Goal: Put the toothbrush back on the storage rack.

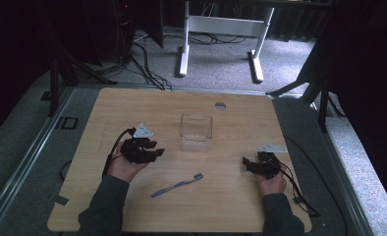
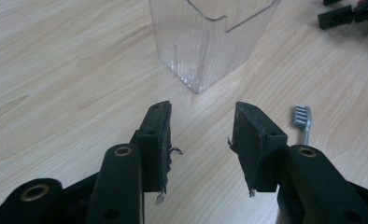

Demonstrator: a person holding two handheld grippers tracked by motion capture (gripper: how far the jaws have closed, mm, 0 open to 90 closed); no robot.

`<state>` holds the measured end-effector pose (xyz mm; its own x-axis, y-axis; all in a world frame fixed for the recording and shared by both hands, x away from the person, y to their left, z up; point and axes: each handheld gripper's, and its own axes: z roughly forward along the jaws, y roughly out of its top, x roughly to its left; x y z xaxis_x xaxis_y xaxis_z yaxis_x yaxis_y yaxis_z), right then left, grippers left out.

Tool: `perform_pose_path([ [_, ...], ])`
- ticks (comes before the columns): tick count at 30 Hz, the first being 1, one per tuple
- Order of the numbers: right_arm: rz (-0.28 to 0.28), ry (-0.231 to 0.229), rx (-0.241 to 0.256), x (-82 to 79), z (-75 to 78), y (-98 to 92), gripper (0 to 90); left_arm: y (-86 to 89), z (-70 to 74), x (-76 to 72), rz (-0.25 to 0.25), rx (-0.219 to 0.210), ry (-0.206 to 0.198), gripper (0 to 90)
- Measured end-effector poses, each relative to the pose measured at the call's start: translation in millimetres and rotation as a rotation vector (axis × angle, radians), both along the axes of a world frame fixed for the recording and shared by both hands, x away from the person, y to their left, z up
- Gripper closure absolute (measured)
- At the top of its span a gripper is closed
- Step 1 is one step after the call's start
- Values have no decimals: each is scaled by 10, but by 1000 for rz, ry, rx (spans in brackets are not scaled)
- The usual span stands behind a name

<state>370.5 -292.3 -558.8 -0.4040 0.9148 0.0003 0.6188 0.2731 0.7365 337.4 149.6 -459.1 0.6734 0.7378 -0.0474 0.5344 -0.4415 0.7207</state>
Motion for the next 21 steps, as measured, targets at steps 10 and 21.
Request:
perform_pose_path([
  [10,0,0,0,0,0,0,285,-88,17,-6,-40,15,20,574],
  [21,1,0,-1,1,0,0,285,-154,54,-6,-70,33,28,574],
])
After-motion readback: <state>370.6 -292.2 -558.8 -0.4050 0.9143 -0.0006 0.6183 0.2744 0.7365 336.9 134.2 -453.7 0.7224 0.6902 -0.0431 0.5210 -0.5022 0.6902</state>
